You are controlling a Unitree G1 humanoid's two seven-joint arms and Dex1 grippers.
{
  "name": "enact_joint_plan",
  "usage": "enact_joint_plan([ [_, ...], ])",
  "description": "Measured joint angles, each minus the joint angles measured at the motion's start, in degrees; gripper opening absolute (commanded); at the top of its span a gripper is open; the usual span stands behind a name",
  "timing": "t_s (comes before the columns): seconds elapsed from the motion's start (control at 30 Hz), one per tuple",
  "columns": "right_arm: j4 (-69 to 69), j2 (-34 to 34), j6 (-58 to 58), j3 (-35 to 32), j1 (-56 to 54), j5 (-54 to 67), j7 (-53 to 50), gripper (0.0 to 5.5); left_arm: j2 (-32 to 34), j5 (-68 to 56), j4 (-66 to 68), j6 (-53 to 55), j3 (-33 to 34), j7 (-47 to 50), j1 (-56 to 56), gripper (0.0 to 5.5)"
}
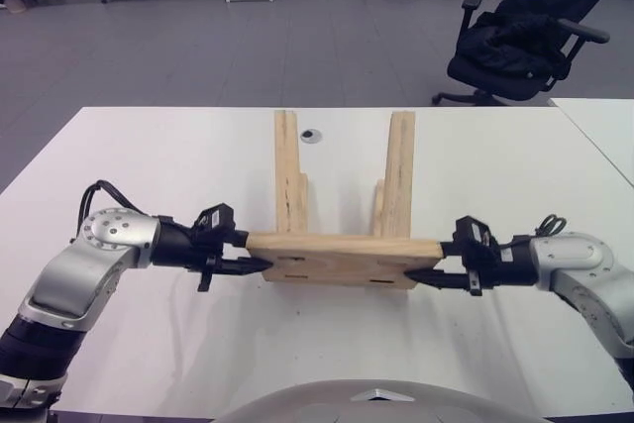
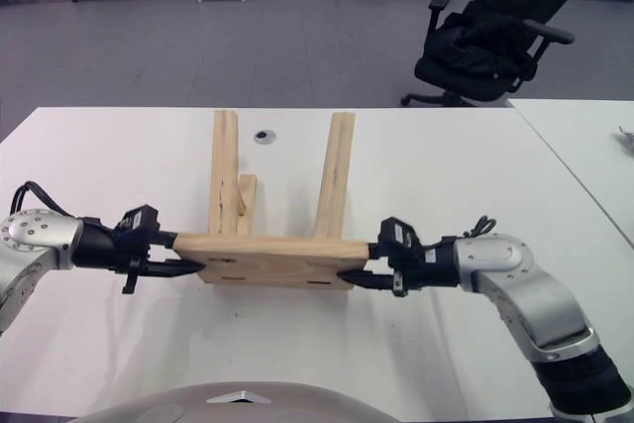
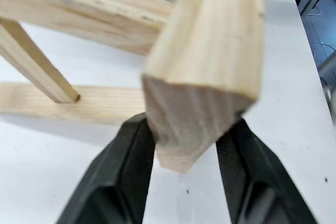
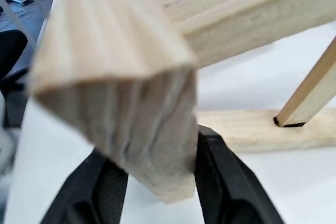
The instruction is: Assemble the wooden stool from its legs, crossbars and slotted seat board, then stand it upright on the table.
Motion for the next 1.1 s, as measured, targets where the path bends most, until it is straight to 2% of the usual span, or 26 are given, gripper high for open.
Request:
enact_joint_plan([
  [0.17,-2.24,-7.47,10.69,-12.77,-9.52,20.19,0.28,1.60,3.54,-16.42,-1.79,11.02,10.10,-0.80,-8.37,1.63],
  [0.3,2.12,-12.87,20.21,-15.14,-15.64,39.10,-2.08,1.34,5.23,-31.09,1.77,22.89,13.18,0.25,-14.43,1.59],
  [0.4,10.27,-14.76,27.08,-9.32,-23.67,53.78,-7.22,1.33,5.89,-46.76,9.68,33.78,11.70,2.89,-23.20,1.33],
  [0.47,20.32,-14.61,34.16,-1.99,-32.41,60.86,-12.33,1.34,5.53,-52.28,20.32,44.03,7.07,8.70,-32.32,1.33],
  [0.53,32.35,-13.28,43.11,5.22,-42.30,63.15,-13.99,1.34,3.35,-54.09,31.50,53.81,2.82,13.25,-41.25,1.33],
  [0.63,39.83,-12.59,50.86,12.12,-45.87,64.80,-13.74,1.34,2.88,-54.50,38.00,60.80,-2.15,13.87,-44.07,1.33],
  [0.8,41.51,-15.42,54.51,25.84,-46.49,64.89,-5.90,1.34,5.66,-60.02,39.99,62.37,-12.27,13.87,-42.80,1.33],
  [0.93,38.33,-19.75,54.49,39.74,-50.03,65.12,3.48,1.35,10.44,-67.62,38.03,62.39,-20.36,13.87,-41.44,1.33],
  [1.03,39.28,-18.17,55.02,41.97,-45.57,68.63,2.38,1.39,11.28,-70.12,37.44,62.43,-22.98,14.08,-38.15,1.37],
  [1.1,38.44,-15.87,51.66,35.18,-37.62,73.30,-3.67,1.41,11.30,-70.37,37.56,62.45,-21.82,14.46,-35.92,1.39],
])
